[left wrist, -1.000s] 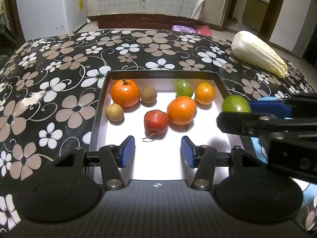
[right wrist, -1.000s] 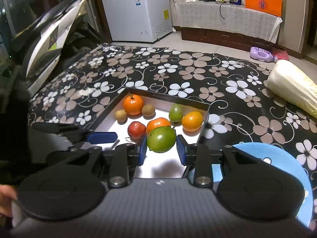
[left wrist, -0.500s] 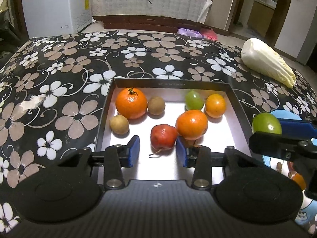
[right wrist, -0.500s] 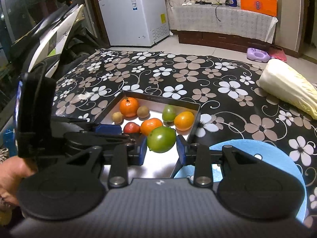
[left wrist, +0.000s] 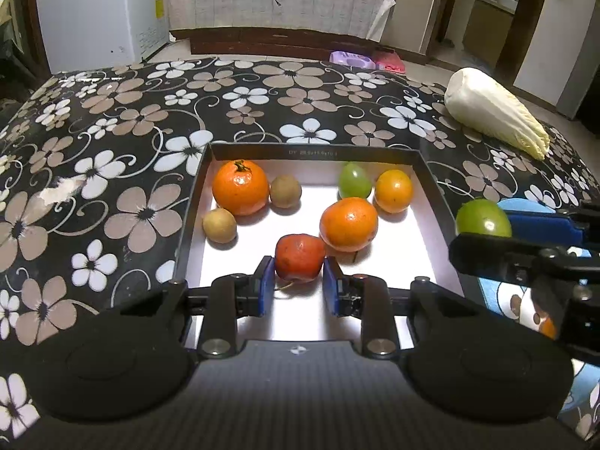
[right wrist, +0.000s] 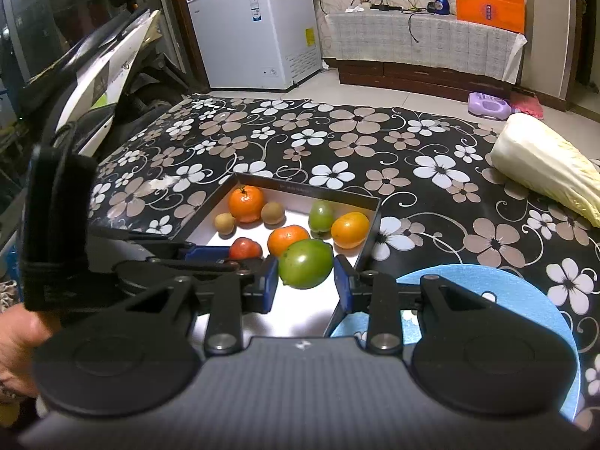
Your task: Organize fruits
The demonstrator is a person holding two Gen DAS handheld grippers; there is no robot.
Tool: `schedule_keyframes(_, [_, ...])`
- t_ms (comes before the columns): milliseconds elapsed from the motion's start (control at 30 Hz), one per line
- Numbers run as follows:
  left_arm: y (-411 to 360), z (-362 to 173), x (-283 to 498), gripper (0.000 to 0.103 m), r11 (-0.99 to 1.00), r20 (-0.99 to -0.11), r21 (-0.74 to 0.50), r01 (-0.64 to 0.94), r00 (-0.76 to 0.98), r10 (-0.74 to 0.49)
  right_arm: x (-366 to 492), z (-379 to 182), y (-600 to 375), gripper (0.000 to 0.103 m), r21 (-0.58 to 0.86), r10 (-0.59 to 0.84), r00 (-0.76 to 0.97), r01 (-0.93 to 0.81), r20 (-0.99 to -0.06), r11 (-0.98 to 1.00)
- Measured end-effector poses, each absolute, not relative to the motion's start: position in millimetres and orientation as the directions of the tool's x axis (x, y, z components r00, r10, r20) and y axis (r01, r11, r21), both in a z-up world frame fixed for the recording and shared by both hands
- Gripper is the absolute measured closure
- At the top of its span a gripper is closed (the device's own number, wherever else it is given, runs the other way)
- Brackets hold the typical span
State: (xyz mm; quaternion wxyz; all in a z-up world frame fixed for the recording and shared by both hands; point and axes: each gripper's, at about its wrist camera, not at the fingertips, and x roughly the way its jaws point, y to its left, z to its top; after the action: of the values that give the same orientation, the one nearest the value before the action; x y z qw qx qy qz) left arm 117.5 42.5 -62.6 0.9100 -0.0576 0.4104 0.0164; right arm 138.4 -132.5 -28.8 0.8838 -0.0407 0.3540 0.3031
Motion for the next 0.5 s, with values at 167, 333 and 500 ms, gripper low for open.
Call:
schedule_keyframes(167, [46,-56,110,0.070,0.993,-0.748,-0.087,-0.076,0.664,-0.015,137,-28,-130,0.068,0.146,0.518,0.562,-0.575,-0.645,0.805])
schedule_keyframes(333, [49,-51,103,0.070,0.994,-0.742,-0.081,-0.072,0.671,-0.012,134,-28,-127,0.068,0.148,0.527,0.556,-0.585,-0.642,0.797])
schedule_keyframes(500, [49,-46,97,0.070,0.995,-0.735,-0.078,-0.060,0.678,-0.017,133,-28,-125,0.068,0.149,0.530,0.554,-0.589,-0.642,0.795])
